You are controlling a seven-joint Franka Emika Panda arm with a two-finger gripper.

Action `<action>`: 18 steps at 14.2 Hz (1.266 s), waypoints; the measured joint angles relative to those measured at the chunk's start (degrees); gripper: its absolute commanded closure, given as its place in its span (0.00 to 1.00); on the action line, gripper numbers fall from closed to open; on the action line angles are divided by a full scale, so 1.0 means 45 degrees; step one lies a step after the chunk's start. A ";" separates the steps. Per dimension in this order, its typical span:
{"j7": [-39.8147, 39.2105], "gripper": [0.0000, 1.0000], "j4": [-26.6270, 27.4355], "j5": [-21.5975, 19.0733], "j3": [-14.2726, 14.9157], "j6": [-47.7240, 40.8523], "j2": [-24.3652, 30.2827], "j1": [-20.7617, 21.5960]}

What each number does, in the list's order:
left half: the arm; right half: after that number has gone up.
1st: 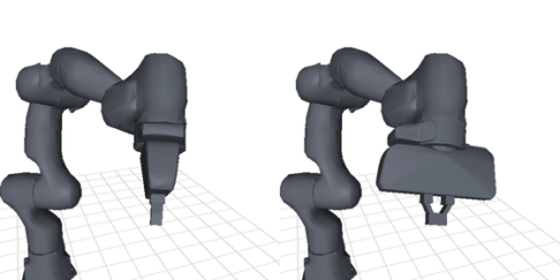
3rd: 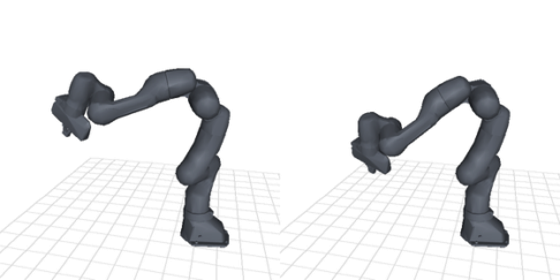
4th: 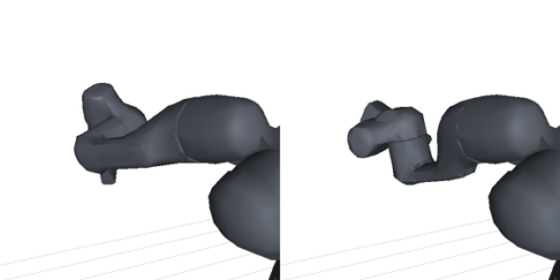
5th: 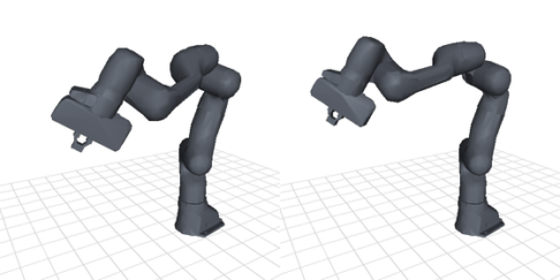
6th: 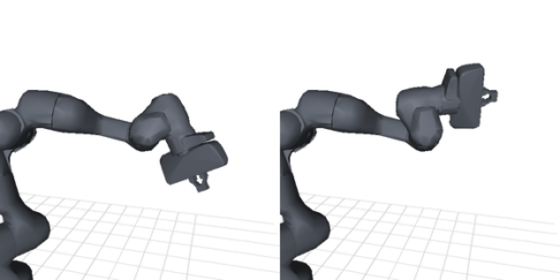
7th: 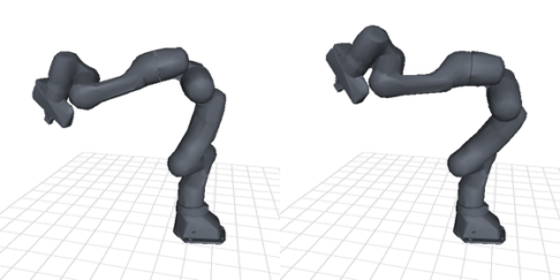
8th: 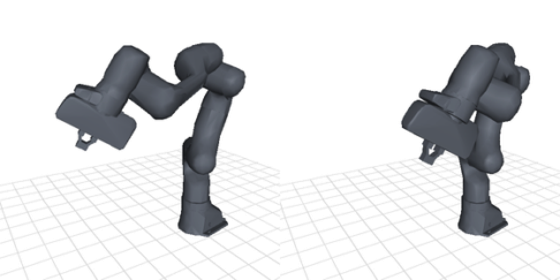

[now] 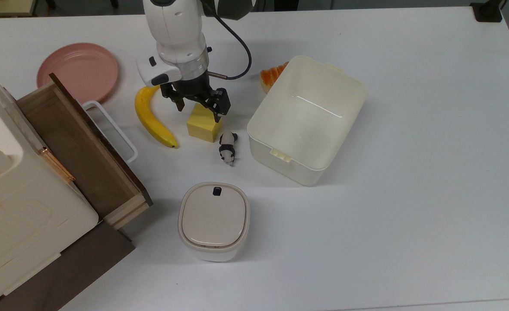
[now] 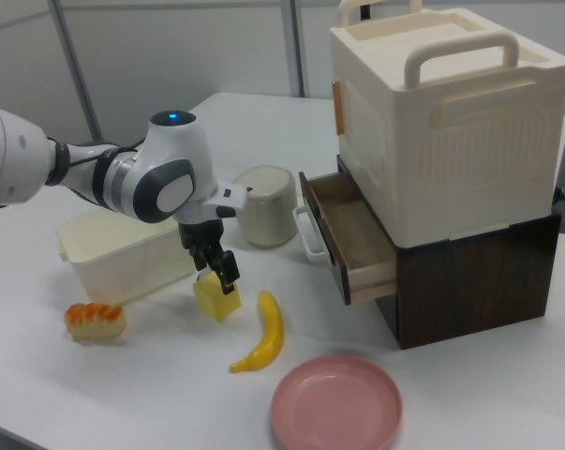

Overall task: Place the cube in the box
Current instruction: 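Close the gripper around the yellow cube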

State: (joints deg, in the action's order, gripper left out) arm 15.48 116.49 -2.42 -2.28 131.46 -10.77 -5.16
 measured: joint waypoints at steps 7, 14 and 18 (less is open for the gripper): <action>0.0010 0.00 -0.0001 0.0063 -0.0021 0.0000 -0.0405 0.0112; 0.0010 0.66 -0.0262 0.0780 -0.0155 0.0033 -0.1131 0.0163; 0.0010 0.67 -0.0402 0.0867 -0.0155 0.0034 -0.1123 0.0165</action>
State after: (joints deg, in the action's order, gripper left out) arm 15.52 114.68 1.48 -2.98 131.61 -15.82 -4.42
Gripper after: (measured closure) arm 0.374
